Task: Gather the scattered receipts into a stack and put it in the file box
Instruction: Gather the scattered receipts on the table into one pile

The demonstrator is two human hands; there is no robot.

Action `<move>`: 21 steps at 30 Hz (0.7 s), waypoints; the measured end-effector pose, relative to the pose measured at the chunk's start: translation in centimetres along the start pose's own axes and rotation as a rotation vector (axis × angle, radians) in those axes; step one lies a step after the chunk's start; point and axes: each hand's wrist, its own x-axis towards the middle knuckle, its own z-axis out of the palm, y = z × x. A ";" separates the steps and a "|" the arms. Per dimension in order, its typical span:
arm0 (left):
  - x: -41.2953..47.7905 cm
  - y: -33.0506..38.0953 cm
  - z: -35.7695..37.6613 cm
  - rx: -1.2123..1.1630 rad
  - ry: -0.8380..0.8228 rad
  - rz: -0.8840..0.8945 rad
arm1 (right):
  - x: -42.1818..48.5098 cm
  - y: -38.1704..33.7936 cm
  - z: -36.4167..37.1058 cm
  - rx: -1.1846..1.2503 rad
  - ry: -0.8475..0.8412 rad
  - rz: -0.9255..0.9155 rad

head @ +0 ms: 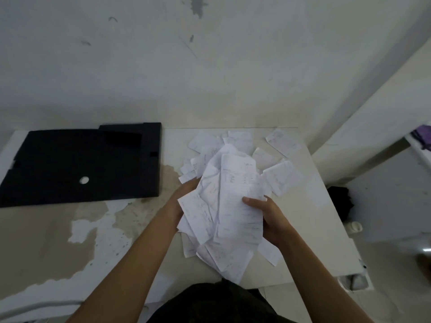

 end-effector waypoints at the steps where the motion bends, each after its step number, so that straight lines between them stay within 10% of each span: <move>1: 0.3 0.7 -0.1 0.089 -0.017 0.038 | 0.0 0.0 -0.2 -0.032 0.031 -0.003; 12: 1.6 2.6 -1.9 0.118 -0.079 0.028 | 1.1 -1.4 -0.4 -0.477 0.238 -0.169; 21: 1.6 0.2 0.3 0.160 -0.232 0.040 | 3.3 -1.2 3.0 -0.248 0.344 -0.211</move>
